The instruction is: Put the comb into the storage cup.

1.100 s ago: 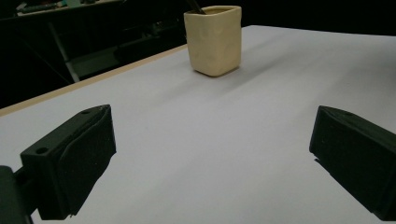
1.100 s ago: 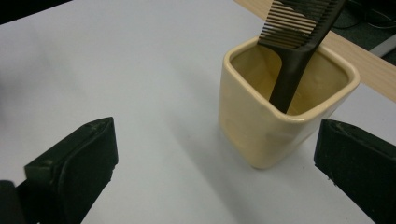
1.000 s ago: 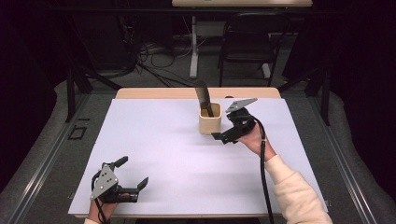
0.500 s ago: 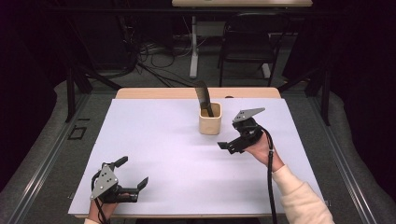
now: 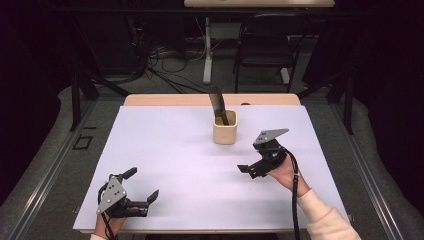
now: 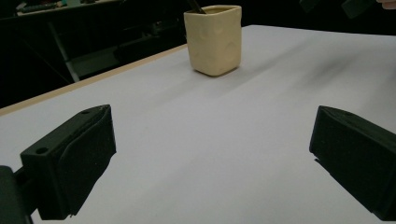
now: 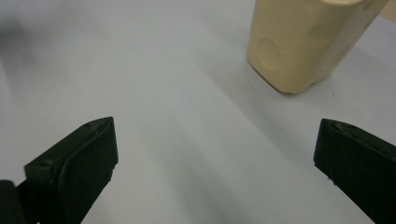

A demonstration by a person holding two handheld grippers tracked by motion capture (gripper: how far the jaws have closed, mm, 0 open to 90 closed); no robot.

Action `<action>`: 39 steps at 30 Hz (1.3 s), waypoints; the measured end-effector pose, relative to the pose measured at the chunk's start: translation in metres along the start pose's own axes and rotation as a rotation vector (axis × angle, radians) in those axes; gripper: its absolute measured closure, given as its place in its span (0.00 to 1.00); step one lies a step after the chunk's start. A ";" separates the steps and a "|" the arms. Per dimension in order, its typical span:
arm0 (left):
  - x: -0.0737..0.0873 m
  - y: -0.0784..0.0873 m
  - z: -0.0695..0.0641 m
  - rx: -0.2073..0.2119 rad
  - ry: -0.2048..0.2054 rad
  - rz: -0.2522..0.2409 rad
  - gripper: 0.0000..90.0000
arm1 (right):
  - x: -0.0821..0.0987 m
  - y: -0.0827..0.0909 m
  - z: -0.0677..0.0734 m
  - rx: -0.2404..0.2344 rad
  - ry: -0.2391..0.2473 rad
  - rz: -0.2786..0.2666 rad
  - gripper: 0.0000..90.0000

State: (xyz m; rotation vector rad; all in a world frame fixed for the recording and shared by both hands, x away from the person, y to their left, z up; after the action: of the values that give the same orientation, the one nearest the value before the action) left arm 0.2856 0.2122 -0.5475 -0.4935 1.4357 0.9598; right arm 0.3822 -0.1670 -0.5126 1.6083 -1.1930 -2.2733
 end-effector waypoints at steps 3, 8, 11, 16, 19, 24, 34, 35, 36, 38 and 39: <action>0.000 0.000 0.000 -0.001 0.001 0.000 0.00 | 0.006 0.001 0.003 0.001 -0.001 0.007 0.00; 0.000 0.000 0.000 0.000 0.001 0.000 0.00 | 0.016 0.004 0.008 0.007 0.003 0.004 0.00; 0.000 0.000 0.000 0.000 0.001 0.001 0.00 | 0.021 0.006 0.011 0.009 -0.002 0.004 0.00; 0.000 -0.001 0.000 -0.002 0.004 0.000 0.00 | 0.030 0.008 0.013 0.014 -0.002 0.000 0.00; 0.000 -0.001 0.000 -0.002 0.005 0.001 0.00 | 0.036 0.008 0.015 0.021 -0.006 -0.003 0.00; 0.000 -0.001 0.000 -0.001 0.004 0.002 0.00 | 0.045 0.012 0.019 0.024 -0.002 -0.001 0.00; 0.001 -0.002 0.000 -0.001 0.005 0.006 0.00 | 0.060 0.018 0.025 0.047 -0.009 -0.033 0.00; 0.001 -0.001 0.000 0.000 0.005 0.006 0.00 | 0.063 0.019 0.026 0.050 -0.011 -0.035 0.00; 0.001 -0.001 0.000 -0.001 0.006 0.005 0.00 | 0.064 0.020 0.027 0.052 -0.011 -0.038 0.00; 0.001 -0.001 0.000 0.000 0.005 0.006 0.00 | 0.068 0.021 0.029 0.058 -0.012 -0.046 0.00; 0.001 -0.002 0.000 0.000 0.006 0.006 0.00 | 0.069 0.021 0.030 0.062 -0.013 -0.046 0.00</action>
State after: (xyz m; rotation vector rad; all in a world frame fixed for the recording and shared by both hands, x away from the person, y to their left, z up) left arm 0.2865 0.2114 -0.5489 -0.4927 1.4430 0.9637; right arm 0.3204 -0.2004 -0.5469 1.6619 -1.2542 -2.2996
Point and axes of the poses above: each handheld gripper's, and its own axes: y roughly backward along the jaws, x roughly out of its underside, z roughly to its left, the point moved 5 cm from there along -y, roughly forward along the jaws, and after that the axes turned 6 degrees about -x, right-handed, at the moved point
